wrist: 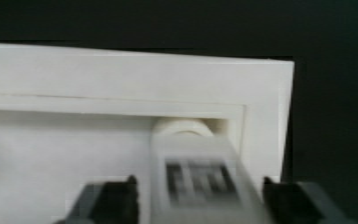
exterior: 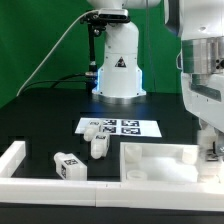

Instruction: Assemble one leg

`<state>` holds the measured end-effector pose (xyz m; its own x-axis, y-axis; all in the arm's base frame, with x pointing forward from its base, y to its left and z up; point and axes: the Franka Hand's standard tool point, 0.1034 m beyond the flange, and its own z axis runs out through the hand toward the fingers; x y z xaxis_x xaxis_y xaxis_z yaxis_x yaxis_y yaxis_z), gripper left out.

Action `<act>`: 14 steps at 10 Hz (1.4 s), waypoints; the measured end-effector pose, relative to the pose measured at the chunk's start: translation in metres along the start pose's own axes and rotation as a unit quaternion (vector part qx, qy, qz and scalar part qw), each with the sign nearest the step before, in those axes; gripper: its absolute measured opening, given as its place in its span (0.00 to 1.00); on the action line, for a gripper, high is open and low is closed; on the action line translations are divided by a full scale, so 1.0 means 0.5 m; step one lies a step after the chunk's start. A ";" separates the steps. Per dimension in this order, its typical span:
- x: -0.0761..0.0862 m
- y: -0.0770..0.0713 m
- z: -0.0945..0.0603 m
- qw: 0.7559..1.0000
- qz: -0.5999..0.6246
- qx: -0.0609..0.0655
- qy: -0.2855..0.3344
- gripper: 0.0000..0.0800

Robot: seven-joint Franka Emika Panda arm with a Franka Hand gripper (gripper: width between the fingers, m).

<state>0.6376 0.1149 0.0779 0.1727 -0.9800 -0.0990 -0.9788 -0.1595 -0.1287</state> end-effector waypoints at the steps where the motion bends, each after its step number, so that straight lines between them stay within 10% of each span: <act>1: 0.008 -0.005 -0.010 0.997 -0.077 -0.004 -0.001 0.67; 7: -0.011 -0.004 -0.013 0.934 -0.356 -0.006 -0.002 0.81; 9: 0.009 -0.009 -0.009 0.859 -0.512 -0.006 0.006 0.80; 11: 0.007 -0.008 -0.008 0.866 -0.500 -0.005 0.005 0.66; 12: 0.007 -0.008 -0.008 0.866 -0.500 -0.005 0.005 0.39; 14: 0.013 -0.006 -0.007 0.898 -0.441 -0.007 0.006 0.36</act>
Offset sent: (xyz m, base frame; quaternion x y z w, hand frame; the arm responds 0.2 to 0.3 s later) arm -0.0228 0.0082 0.0060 -0.0114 0.0553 -0.2119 0.9757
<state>0.6414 0.1088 0.0811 0.8797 -0.4733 0.0459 -0.4634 -0.8750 -0.1401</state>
